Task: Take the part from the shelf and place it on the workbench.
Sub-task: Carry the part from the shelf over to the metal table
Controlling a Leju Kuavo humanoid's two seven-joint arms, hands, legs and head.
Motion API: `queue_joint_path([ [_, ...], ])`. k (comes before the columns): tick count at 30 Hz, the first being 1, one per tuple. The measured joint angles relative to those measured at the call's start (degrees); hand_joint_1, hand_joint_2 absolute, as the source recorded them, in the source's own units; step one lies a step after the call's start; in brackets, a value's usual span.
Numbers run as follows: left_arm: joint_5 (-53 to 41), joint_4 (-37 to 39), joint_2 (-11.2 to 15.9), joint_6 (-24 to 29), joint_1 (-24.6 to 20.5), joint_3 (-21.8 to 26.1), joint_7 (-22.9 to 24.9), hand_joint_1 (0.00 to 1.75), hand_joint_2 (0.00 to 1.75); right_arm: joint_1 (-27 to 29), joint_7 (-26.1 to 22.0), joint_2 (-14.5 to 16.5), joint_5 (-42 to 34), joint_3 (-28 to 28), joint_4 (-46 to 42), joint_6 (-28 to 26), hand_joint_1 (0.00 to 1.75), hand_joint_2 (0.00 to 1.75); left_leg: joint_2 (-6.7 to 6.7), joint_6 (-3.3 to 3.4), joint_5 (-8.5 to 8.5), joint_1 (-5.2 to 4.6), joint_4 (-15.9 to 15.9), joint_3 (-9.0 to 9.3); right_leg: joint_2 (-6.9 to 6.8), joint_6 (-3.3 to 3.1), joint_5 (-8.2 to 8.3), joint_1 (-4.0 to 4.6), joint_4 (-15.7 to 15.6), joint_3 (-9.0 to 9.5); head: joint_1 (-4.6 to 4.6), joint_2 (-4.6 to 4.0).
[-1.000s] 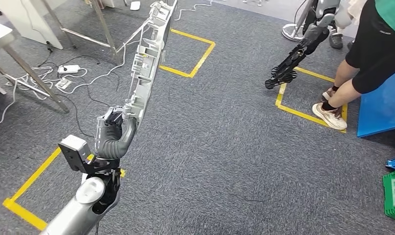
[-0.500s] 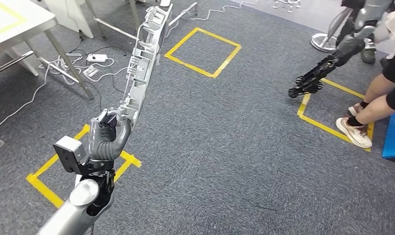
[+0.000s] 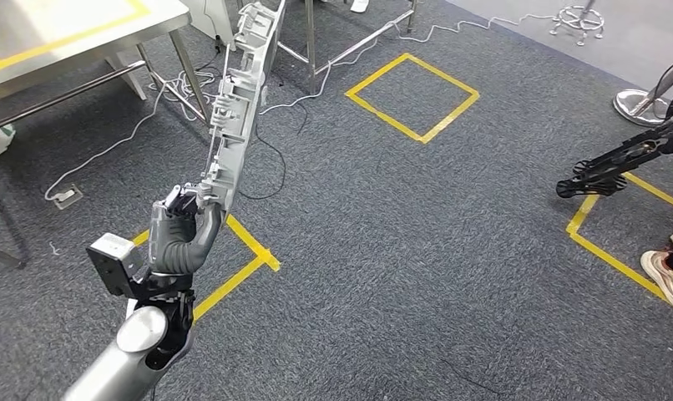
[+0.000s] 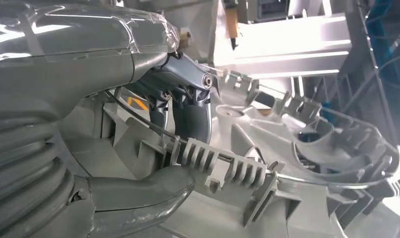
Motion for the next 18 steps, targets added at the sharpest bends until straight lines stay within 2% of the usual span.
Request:
queue_joint_path([
  [1, 0.0, -0.1, 0.1, 0.1, 0.3, 0.2, -0.2, 1.75, 1.75, -0.2, 0.0, 0.2, 0.2, 0.0, 0.0, 0.0, 0.00, 1.75, 1.69, -0.18, -0.65, -0.11, 0.5, -0.39, -0.51, -0.04, 0.55, -0.11, -0.9, 0.22, -0.10, 0.00],
  [3, 0.1, -0.2, 0.3, 0.0, 0.6, 0.7, -0.6, 1.75, 1.75, -0.3, 0.0, 0.4, 0.5, 0.0, -0.1, 0.0, 0.00, 1.75, 5.17, -0.55, -3.88, -0.10, 4.6, -2.25, -1.66, 0.05, 1.38, -0.25, -2.1, 0.37, -0.33, 0.00],
  [5, 0.2, -0.2, 0.3, -0.2, 1.0, 0.9, -1.0, 1.75, 1.75, -0.2, 0.1, 0.6, 0.7, 0.0, -0.1, 0.0, 0.00, 1.75, 5.53, -1.31, -7.11, 0.38, 10.9, -4.64, -2.98, 0.03, 1.52, -0.37, -2.1, 0.19, -0.43, 0.00],
  [6, 0.3, -0.2, 0.3, -0.2, 1.2, 1.0, -1.1, 1.75, 1.75, -0.2, 0.1, 0.7, 0.7, 0.0, -0.1, 0.0, 0.00, 1.75, 5.42, -1.75, -7.48, 0.63, 12.5, -5.05, -3.65, 0.12, 1.47, -0.50, -2.0, 0.13, -0.43, 0.00],
  [7, 0.4, -0.2, 0.3, -0.2, 1.4, 1.1, -1.2, 1.75, 1.75, -0.2, 0.1, 0.8, 0.7, 0.0, -0.1, 0.0, 0.00, 1.75, 5.48, -2.23, -6.87, 0.83, 12.3, -4.47, -4.33, 0.32, 1.35, -0.68, -1.8, 0.05, -0.42, 0.00],
  [8, 0.4, -0.2, 0.3, -0.2, 1.5, 1.3, -1.3, 1.75, 1.75, -0.3, 0.1, 0.9, 0.7, 0.0, -0.1, 0.0, 0.00, 1.75, 5.87, -2.71, -5.45, 1.01, 10.1, -2.86, -4.96, 0.66, 1.13, -0.93, -1.4, -0.05, -0.43, 0.00],
  [9, 0.5, -0.2, 0.3, -0.2, 1.5, 1.4, -1.5, 1.75, 1.75, -0.3, 0.1, 1.0, 0.6, 0.0, -0.1, 0.0, 0.00, 1.75, 7.04, -3.25, -4.09, 1.09, 6.6, -0.75, -5.53, 1.17, 0.77, -1.13, -0.8, -0.20, -0.44, 0.00],
  [10, 0.6, -0.2, 0.3, -0.2, 1.5, 1.6, -1.6, 1.75, 1.75, -0.5, 0.1, 0.9, 0.6, 0.0, -0.1, 0.0, 0.00, 1.75, 8.39, -3.43, -3.12, 1.02, 3.5, 1.07, -6.01, 1.74, 0.34, -1.21, -0.1, -0.42, -0.58, 0.00],
  [11, 0.6, -0.2, 0.3, -0.2, 1.5, 1.8, -1.7, 1.75, 1.75, -0.6, 0.0, 0.8, 0.5, 0.0, -0.1, 0.0, 0.00, 1.75, 9.42, -3.12, -2.69, 0.91, 1.5, 2.23, -6.40, 2.22, -0.05, -1.20, 0.6, -0.62, -0.66, 0.00],
  [12, 0.6, -0.3, 0.3, -0.2, 1.5, 2.0, -1.7, 1.75, 1.75, -0.8, 0.0, 0.8, 0.3, 0.0, -0.1, 0.0, 0.00, 1.75, 10.10, -2.51, -2.79, 0.74, 0.6, 2.63, -6.76, 2.57, -0.33, -1.11, 1.0, -0.73, -0.66, 0.00],
  [14, 0.7, -0.2, 0.3, -0.3, 1.4, 2.3, -1.8, 1.75, 1.75, -1.0, -0.1, 0.8, 0.2, 0.0, -0.1, 0.0, 0.00, 1.75, 9.22, -0.90, -2.82, 0.51, 0.7, 2.37, -7.49, 2.83, -0.45, -1.11, 1.2, -0.71, -0.52, 0.00],
  [15, 0.8, -0.2, 0.2, -0.3, 1.3, 2.4, -1.8, 1.75, 1.75, -1.0, -0.1, 0.8, 0.1, 0.0, -0.1, 0.0, 0.00, 1.75, 8.62, -0.40, -2.72, 0.47, 0.7, 2.25, -7.48, 3.04, -0.70, -1.24, 1.3, -0.72, -0.43, 0.00],
  [17, 0.9, -0.2, 0.2, -0.4, 1.0, 2.6, -1.8, 1.75, 1.75, -0.9, -0.3, 0.9, -0.1, 0.0, -0.1, 0.0, 0.00, 1.75, 7.25, 0.31, -2.39, 0.47, 0.6, 1.97, -5.85, 3.52, -2.81, -1.62, 3.7, -1.62, -0.29, 0.00],
  [18, 0.8, -0.2, 0.2, -0.5, 0.7, 2.6, -1.8, 1.75, 1.75, -0.8, -0.4, 0.9, -0.3, 0.0, -0.1, 0.0, 0.00, 1.75, 6.55, 0.57, -2.24, 0.42, 0.6, 1.83, -4.58, 3.70, -4.64, -1.74, 6.6, -2.73, -0.19, 0.00],
])
